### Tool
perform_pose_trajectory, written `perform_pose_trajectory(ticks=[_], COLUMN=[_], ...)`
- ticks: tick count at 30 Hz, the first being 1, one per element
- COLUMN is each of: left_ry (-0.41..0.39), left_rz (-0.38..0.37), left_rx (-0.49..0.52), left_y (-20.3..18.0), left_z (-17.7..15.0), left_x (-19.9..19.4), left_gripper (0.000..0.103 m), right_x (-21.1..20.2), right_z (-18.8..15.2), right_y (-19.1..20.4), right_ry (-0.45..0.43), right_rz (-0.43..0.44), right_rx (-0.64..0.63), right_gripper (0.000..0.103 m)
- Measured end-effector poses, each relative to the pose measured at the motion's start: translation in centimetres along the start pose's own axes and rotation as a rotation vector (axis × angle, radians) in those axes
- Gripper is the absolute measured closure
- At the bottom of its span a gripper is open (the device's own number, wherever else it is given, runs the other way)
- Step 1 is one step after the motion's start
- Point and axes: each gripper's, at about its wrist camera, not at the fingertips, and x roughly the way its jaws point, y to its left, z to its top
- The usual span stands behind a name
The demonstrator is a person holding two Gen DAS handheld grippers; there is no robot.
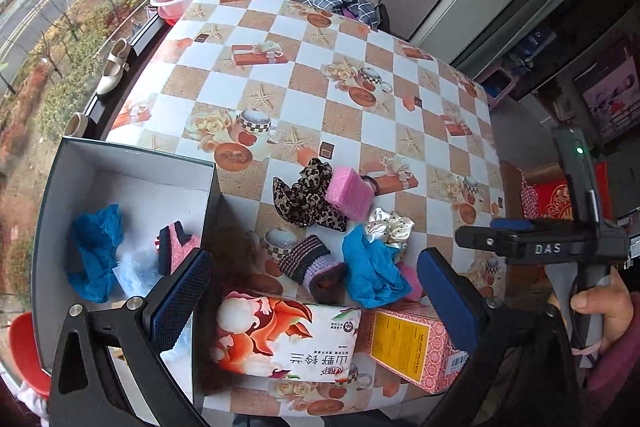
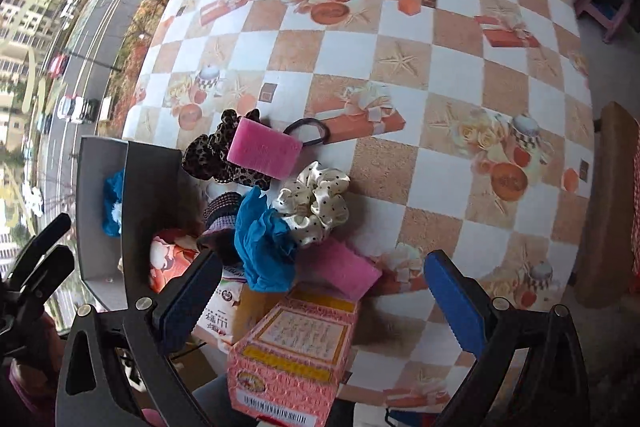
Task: Organize soft objects
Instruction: 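Move both tools back toward the remaining items on the table, then grasp the pink sponge with the right tool while the left tool grasps the leopard-print scrunchie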
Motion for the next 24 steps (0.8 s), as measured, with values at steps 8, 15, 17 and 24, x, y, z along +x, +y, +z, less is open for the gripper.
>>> perform_pose_trajectory(ticks=[8, 15, 17, 24], left_ry=[0.039, 0.081, 0.101, 0.152], left_rz=[0.129, 0.182, 0.179, 0.199], left_rx=[-0.024, -0.014, 0.009, 0.051], left_y=[-0.2, -1.0, -1.8, -3.6], left_z=[-0.1, 1.0, 1.6, 4.1], left_x=[2.2, 5.7, 7.4, 14.2], left_gripper=[0.0, 0.0, 0.0, 0.0], right_x=[9.3, 13.6, 12.5, 7.8], right_z=[5.9, 7.9, 9.0, 8.7], right_y=[5.2, 4.3, 0.8, -12.4], right_ry=[0.101, 0.056, -0.005, -0.079], right_rz=[0.025, -0.113, -0.167, -0.225], right_rx=[-0.288, -0.299, -0.183, 0.13], right_gripper=[0.001, 0.002, 0.002, 0.002])
